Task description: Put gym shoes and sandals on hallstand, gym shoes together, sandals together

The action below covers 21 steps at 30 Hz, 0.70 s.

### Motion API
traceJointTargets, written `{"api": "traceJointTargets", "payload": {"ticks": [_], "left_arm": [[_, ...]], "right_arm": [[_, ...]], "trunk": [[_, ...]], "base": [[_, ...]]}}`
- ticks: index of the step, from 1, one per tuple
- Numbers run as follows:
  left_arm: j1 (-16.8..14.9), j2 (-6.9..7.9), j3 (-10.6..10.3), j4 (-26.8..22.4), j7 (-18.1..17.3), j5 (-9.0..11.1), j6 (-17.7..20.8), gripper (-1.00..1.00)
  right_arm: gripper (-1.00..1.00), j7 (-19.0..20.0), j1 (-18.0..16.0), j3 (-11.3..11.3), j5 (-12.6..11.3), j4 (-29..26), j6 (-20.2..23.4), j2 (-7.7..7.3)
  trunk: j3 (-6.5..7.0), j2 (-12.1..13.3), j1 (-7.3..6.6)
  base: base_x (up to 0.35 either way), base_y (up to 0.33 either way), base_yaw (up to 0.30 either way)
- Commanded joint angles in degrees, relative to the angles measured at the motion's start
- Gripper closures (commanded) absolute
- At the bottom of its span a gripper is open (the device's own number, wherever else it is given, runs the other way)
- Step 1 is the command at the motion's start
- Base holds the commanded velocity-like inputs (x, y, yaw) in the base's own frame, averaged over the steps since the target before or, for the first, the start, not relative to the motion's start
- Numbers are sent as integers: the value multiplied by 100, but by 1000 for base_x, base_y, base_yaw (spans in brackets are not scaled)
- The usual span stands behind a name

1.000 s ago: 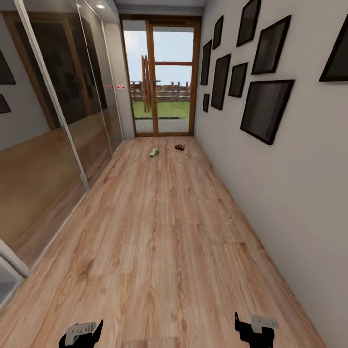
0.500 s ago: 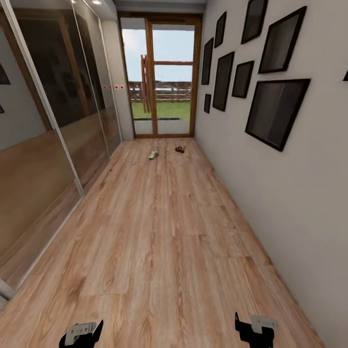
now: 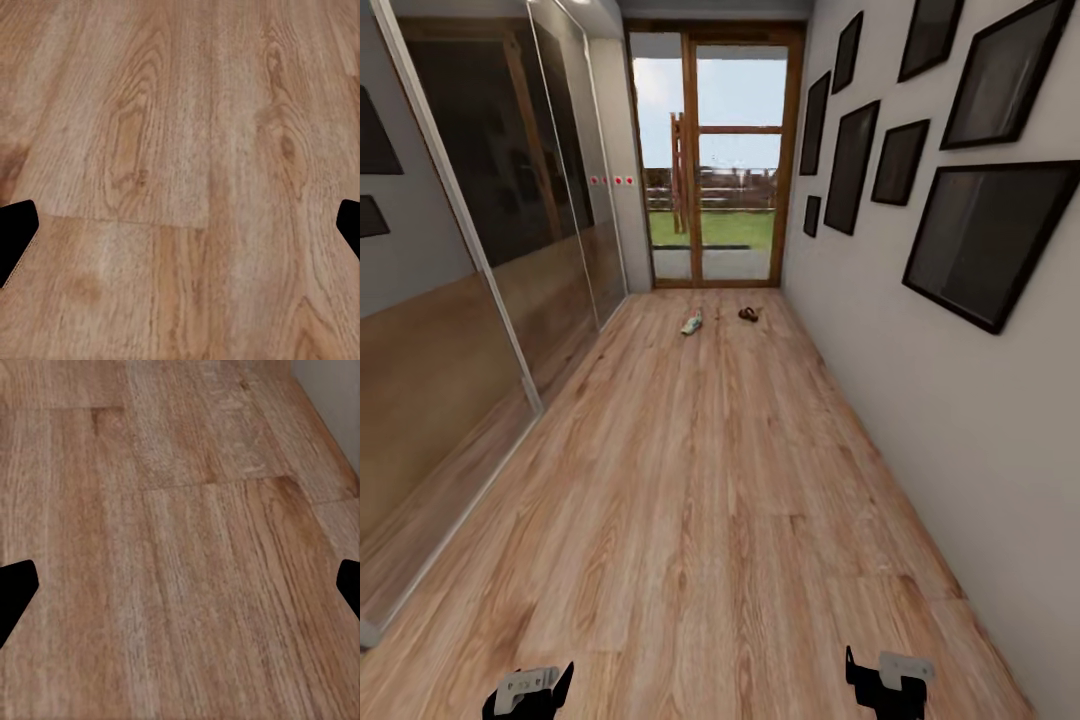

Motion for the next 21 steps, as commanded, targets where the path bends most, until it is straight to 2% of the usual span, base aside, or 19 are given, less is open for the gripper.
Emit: {"api": "traceJointTargets", "payload": {"ticks": [1,21], "left_arm": [[-7,-4,49,3,-33,-53,-24,-100],[-7,0,49,-3,-33,-48,-24,-100]], "right_arm": [[-100,-18,-4,-33,52,5,-15,1],[-100,-18,-4,-33,53,5,-15,-3]], "trunk": [[-5,-2,3],[-5,-2,3]], "base": [[339,0,78],[339,0,8]]}}
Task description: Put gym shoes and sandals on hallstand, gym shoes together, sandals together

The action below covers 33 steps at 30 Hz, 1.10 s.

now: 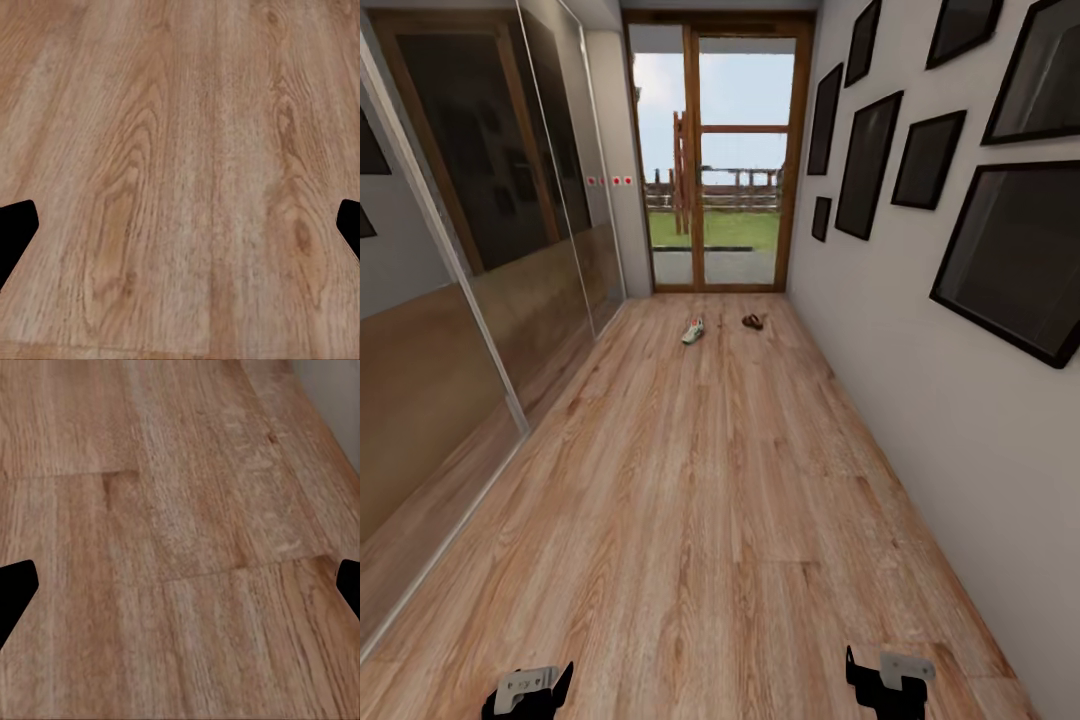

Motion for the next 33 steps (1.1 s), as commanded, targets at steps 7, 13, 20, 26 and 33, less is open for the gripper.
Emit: {"api": "traceJointTargets", "payload": {"ticks": [7,13,20,26,33], "left_arm": [[-6,-6,49,3,-33,-52,-23,-100],[-6,-4,49,3,-33,-52,-24,-100],[-6,-6,49,3,-33,-59,-24,-100],[-6,-6,49,3,-33,-59,-24,-100],[-6,-6,49,3,-33,-59,-24,-100]], "right_arm": [[-100,-18,-4,-34,54,6,-15,-1],[-100,-18,-4,-34,56,6,-15,-1],[-100,-18,-4,-34,53,6,-15,1],[-100,-18,-4,-34,55,6,-15,0],[-100,-18,-4,-34,52,6,-15,0]], "trunk": [[-5,-2,3],[-5,-2,3],[-5,-2,3],[-5,-2,3],[-5,-2,3]], "base": [[339,0,0],[339,0,0],[339,0,0],[339,0,0],[339,0,0]]}}
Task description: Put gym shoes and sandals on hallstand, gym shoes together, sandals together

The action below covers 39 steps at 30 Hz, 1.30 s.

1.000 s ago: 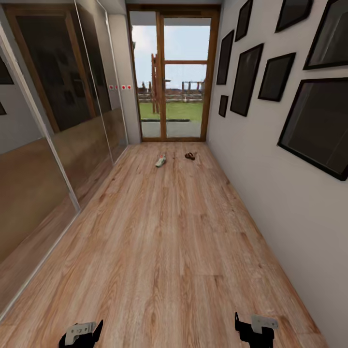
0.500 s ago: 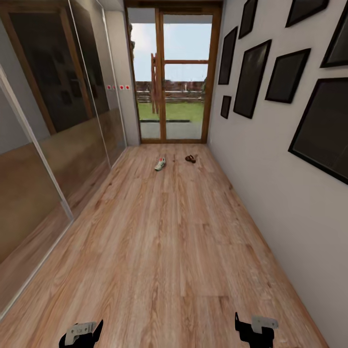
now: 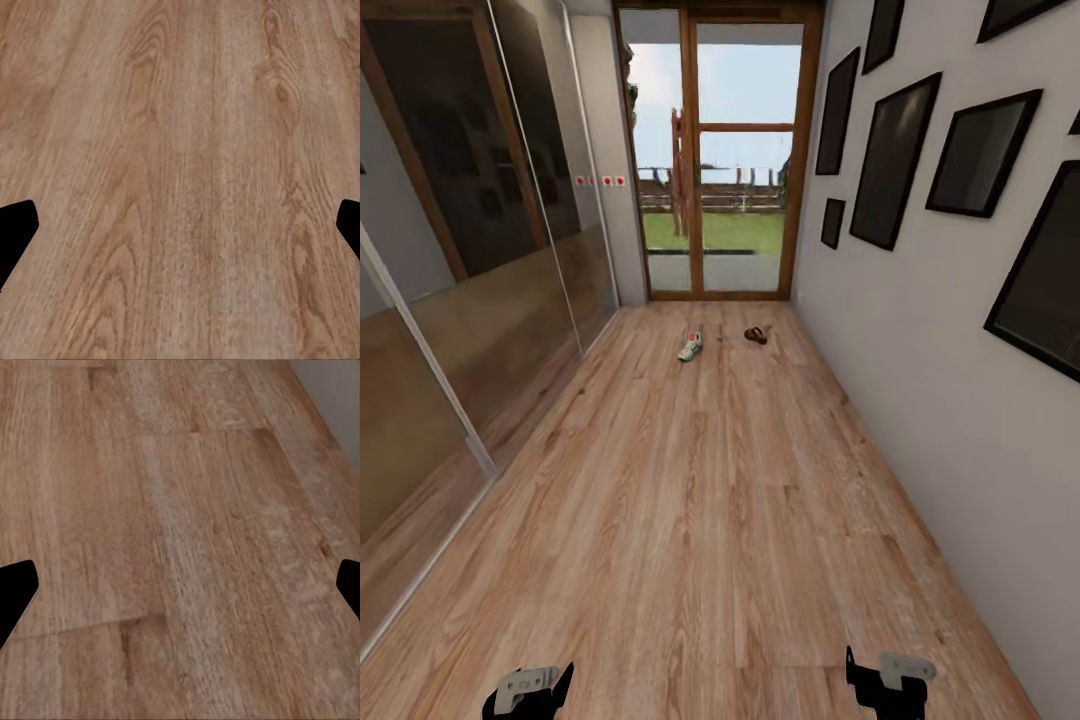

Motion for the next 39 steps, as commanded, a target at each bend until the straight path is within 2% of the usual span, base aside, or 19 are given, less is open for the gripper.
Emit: {"api": "traceJointTargets", "payload": {"ticks": [1,39], "left_arm": [[-6,-4,49,3,-33,-53,-24,-100],[-6,-1,49,4,-33,-53,-25,-100]], "right_arm": [[-100,-18,-4,-33,54,6,-15,1],[-100,-18,-4,-33,57,-3,-15,-1]], "trunk": [[-5,-2,3],[-5,-2,3]], "base": [[339,0,0],[339,0,0]]}}
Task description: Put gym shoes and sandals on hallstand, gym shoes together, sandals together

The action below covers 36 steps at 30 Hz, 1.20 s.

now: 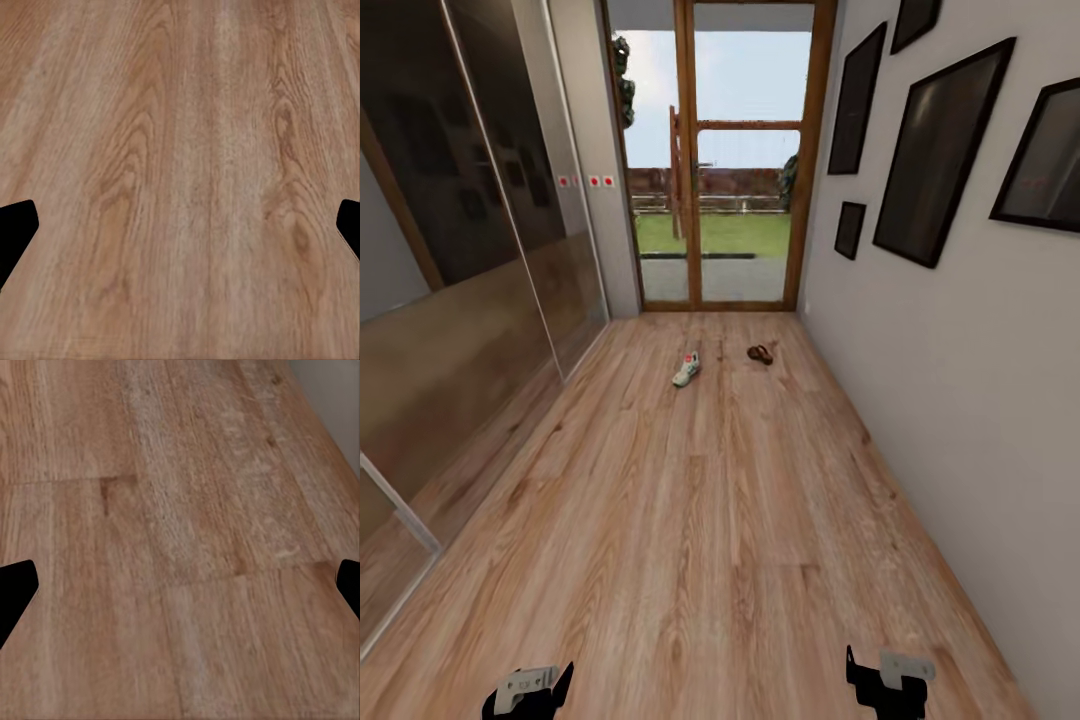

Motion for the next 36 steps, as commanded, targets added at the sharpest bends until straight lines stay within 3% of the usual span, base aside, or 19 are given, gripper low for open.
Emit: {"api": "traceJointTargets", "payload": {"ticks": [1,36], "left_arm": [[-6,-5,49,3,-33,-53,-24,-100],[-6,-6,49,3,-33,-53,-24,-100]], "right_arm": [[-100,-18,-4,-34,53,6,-15,2],[-100,-18,-4,-34,54,6,-15,-7]], "trunk": [[-5,-2,3],[-5,-2,3]], "base": [[339,0,0],[339,0,0]]}}
